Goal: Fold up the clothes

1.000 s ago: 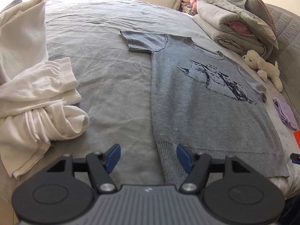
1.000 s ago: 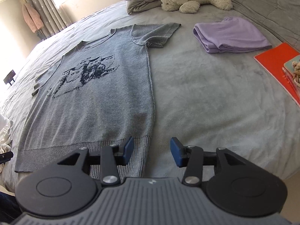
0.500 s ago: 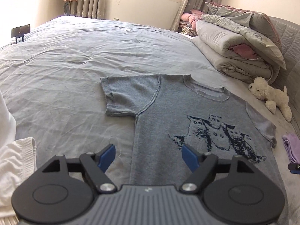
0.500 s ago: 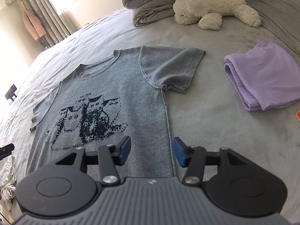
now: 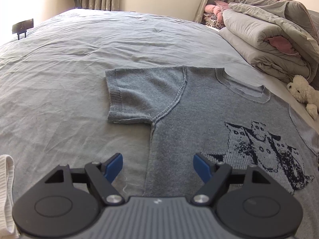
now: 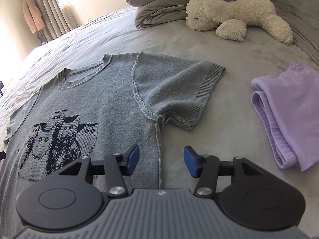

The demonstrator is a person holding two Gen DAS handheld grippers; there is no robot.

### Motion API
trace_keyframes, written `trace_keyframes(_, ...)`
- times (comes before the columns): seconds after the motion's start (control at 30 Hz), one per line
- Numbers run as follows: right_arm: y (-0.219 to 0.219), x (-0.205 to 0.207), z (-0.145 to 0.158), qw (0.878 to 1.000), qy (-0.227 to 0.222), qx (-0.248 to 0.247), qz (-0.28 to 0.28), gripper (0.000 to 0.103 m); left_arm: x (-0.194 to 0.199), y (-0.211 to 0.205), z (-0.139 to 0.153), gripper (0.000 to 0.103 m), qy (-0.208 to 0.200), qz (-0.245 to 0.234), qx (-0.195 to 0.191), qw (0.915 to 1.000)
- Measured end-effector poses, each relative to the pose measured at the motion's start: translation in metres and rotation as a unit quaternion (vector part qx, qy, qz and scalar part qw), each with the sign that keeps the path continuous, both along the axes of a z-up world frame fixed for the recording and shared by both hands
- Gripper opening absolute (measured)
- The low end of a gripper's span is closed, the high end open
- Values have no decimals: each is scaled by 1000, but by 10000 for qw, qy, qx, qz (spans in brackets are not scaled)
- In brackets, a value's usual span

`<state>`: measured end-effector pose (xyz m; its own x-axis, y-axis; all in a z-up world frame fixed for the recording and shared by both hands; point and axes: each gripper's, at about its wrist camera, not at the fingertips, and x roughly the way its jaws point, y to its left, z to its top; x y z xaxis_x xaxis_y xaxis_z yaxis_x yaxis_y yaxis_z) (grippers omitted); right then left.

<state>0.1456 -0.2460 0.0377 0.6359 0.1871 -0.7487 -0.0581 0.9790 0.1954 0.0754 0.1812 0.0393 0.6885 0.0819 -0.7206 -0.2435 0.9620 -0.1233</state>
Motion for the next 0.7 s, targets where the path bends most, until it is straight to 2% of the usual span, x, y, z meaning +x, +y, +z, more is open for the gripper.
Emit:
trace_keyframes(0.03, 5, 5, -3, 10000, 4, -70, 37, 42, 3, -2, -2, 79, -9, -14, 94, 10000)
trace_keyframes(0.07, 9, 8, -6, 9998, 1, -195, 57, 25, 6, -3, -4, 79, -5, -29, 171, 9998)
trace_keyframes(0.1, 13, 11, -8, 9994, -23, -353, 53, 20, 8, -3, -6, 79, 3, -31, 218, 9998)
trace_keyframes(0.13, 15, 11, -8, 9990, -60, -444, 47, 9, 10, -2, -8, 78, 11, -27, 253, 9997)
trace_keyframes(0.17, 15, 12, -7, 9989, -89, -468, 29, 2, 11, -1, -10, 67, 16, -27, 290, 9996)
trace_keyframes(0.2, 14, 12, -6, 9987, -117, -492, 11, 2, 12, -1, -11, 52, 23, -17, 345, 9994)
trace_keyframes(0.27, 12, 10, -1, 9979, -234, -605, -88, 2, 12, -1, -12, 41, 37, 18, 449, 9990)
trace_keyframes(0.37, 6, 7, 11, 9948, -495, -847, -265, 2, 12, 3, -9, 22, 35, 23, 315, 9995)
trace_keyframes(0.43, 3, 6, 16, 9939, -588, -864, -351, 2, 11, 3, -9, 20, 41, 14, 285, 9996)
trace_keyframes(0.53, 10, 10, 5, 9940, -409, -976, -267, 2, 11, 1, -11, 21, 53, -23, 353, 9994)
trace_keyframes(0.63, 15, 14, -11, 9932, -184, -1126, -221, 2, 10, 5, -10, 22, 62, 41, 244, 9997)
trace_keyframes(0.7, 9, 13, -8, 9950, -176, -935, -297, 3, 9, 10, -9, 29, 64, 127, 109, 9998)
